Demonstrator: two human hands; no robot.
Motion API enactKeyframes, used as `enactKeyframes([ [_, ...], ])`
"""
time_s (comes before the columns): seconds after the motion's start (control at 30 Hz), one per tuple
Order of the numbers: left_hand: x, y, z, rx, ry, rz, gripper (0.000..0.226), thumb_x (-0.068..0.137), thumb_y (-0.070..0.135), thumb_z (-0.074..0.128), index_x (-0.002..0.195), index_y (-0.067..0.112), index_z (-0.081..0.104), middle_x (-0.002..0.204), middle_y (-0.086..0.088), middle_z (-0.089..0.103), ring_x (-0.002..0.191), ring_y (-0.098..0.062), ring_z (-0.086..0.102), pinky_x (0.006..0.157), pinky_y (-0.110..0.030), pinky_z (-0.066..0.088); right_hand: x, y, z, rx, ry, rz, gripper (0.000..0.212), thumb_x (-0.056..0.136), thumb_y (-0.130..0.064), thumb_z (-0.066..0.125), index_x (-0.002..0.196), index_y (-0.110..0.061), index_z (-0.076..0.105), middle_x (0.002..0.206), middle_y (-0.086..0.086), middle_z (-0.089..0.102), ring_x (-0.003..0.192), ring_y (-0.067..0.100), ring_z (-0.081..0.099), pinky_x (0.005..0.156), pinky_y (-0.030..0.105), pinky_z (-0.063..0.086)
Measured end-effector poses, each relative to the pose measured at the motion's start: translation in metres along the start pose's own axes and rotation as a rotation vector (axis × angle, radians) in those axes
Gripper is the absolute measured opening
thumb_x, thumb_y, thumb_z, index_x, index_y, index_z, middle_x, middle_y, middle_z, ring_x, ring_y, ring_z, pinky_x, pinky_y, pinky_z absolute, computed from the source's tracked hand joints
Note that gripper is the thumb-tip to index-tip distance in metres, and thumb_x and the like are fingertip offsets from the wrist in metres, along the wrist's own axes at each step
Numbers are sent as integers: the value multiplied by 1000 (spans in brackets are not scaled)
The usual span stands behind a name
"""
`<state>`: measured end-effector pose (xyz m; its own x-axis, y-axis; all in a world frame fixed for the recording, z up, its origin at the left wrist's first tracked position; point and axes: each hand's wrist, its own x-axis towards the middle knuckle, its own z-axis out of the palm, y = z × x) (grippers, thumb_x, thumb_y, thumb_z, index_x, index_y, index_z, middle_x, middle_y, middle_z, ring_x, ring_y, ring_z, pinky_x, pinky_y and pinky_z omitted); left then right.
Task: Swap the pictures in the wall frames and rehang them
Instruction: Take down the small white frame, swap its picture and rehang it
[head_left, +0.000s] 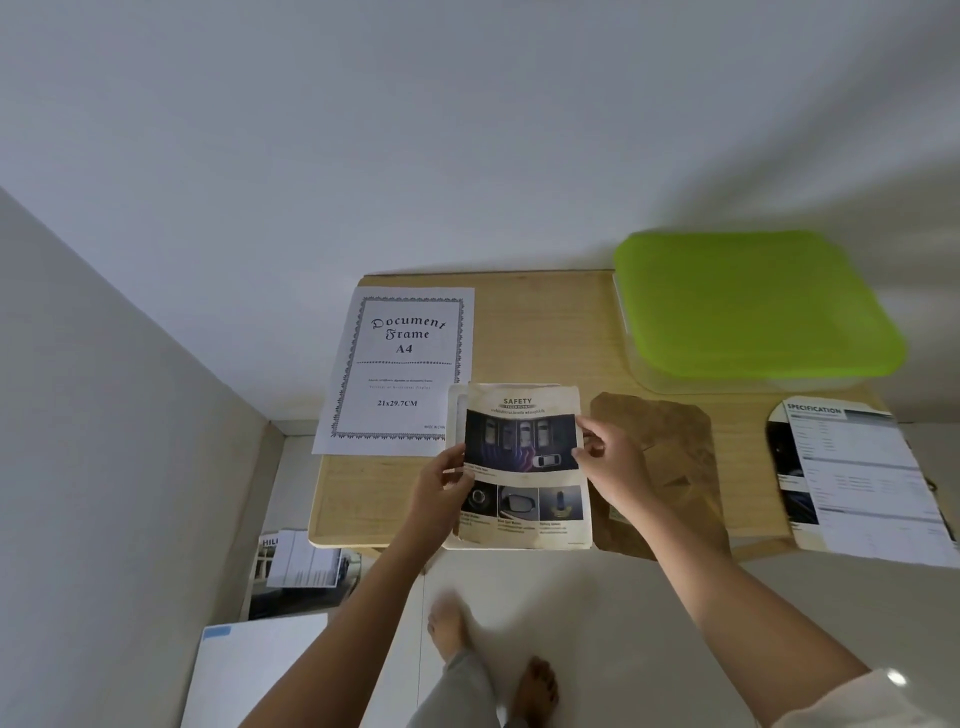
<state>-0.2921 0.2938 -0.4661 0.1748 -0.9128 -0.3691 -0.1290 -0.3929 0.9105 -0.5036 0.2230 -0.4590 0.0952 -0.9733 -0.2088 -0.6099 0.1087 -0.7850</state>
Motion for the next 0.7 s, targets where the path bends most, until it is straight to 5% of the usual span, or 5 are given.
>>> enactKeyframes([
  [0.17,4,-4,2,235,105,38,42,86,5,59,127,12,51,116,-5,49,93,-9,53,71,-14,50,1,5,10,-90,6,28,50,84,-5,62,132,-11,48,115,8,53,92,13,52,64,8,39],
  [0.4,-3,-13,9,468,144,106,42,85,5,58,127,6,48,111,0,38,103,-12,38,93,-23,42,-3,9,15,-187,-46,36,56,85,-13,61,137,-14,41,128,7,40,119,20,40,99,29,39],
  [0.53,-4,-26,10,596,183,133,43,87,15,58,128,9,45,127,-9,33,115,-18,29,95,-24,29,-4,9,19,-218,-78,14,57,88,-17,58,140,-16,35,130,6,35,124,18,34,100,22,31],
  [0.7,-5,-36,8,614,119,130,52,89,21,57,135,12,36,132,-10,30,122,-25,31,94,-23,29,-3,7,23,-292,-125,5,61,91,-27,55,144,-18,28,134,7,28,125,21,34,100,30,41],
])
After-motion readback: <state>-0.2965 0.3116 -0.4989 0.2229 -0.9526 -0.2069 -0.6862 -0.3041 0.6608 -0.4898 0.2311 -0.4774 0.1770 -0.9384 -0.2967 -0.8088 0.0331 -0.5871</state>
